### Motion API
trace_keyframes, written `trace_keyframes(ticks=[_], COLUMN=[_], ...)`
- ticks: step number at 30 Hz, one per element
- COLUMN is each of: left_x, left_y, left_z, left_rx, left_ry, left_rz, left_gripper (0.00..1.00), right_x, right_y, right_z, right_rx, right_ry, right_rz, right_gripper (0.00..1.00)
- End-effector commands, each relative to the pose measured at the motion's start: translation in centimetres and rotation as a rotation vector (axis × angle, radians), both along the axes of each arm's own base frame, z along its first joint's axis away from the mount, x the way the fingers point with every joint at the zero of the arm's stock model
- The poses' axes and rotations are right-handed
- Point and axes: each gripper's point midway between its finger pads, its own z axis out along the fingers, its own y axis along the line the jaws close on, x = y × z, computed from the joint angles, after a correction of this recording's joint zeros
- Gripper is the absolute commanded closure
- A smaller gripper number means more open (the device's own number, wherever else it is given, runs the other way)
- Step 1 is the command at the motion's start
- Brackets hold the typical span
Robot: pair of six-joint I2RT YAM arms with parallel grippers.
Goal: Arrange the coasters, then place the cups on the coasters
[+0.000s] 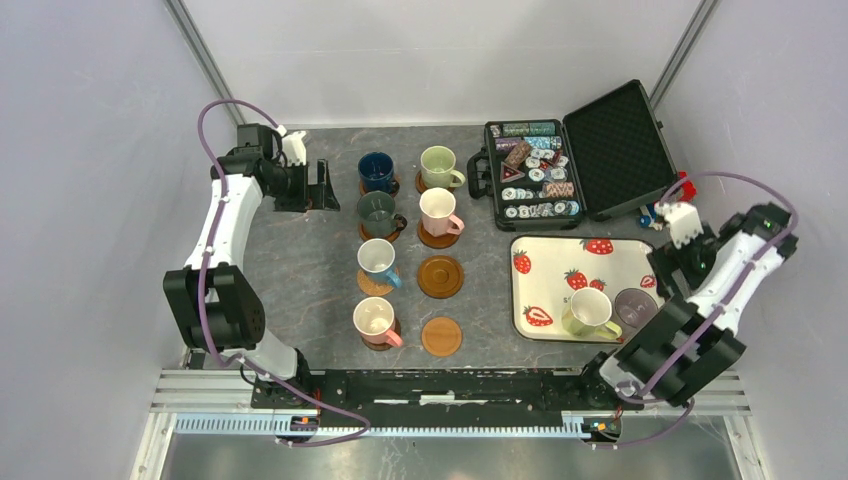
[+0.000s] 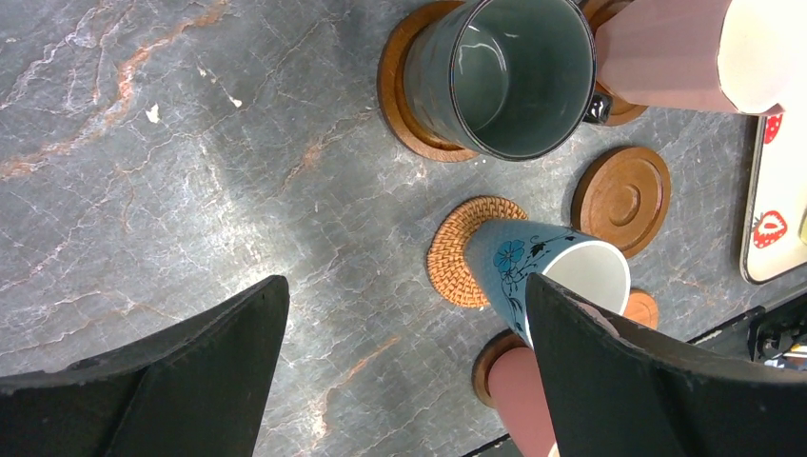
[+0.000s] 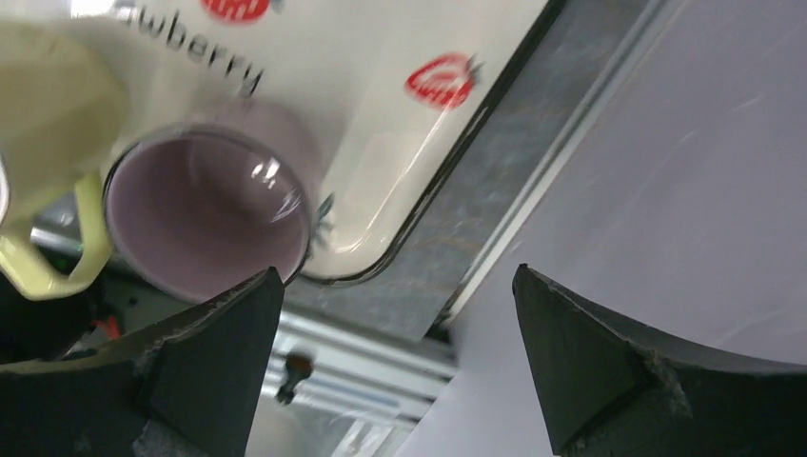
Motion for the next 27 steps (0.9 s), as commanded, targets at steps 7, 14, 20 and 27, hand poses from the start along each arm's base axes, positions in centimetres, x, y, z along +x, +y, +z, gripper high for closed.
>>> trace_keyframes(ticks=[7,14,20,27], left_x=[0.2,0.0,0.2,0.4], left_y=[0.3,0.3,0.2,-0.1], left_z=[0.9,0.5,0.7,0.8], left_rx=[0.039,0.052,0.048,0.038], left_ry=[-0.035,-0.028,-0.03,-0.031], left_rz=[-0.02,-0.022,-0.02,-0.029], left_gripper=[0.0,0.0,0.0,0.0], right_x=[-7.3,-8.5,-10.4,-10.1], right_y=[4.4,5.4,6.1,4.3], right_z=[-3.2,-4.7,-7.1,-8.3], right_rx=[-0.031,-0.003,0.032,0.016], right_ry=[0.007,0.047,0.143,0.154], right_rz=[0.077,0.054,0.059,0.075], right_gripper=[0.02,0.07,0.06,0.09])
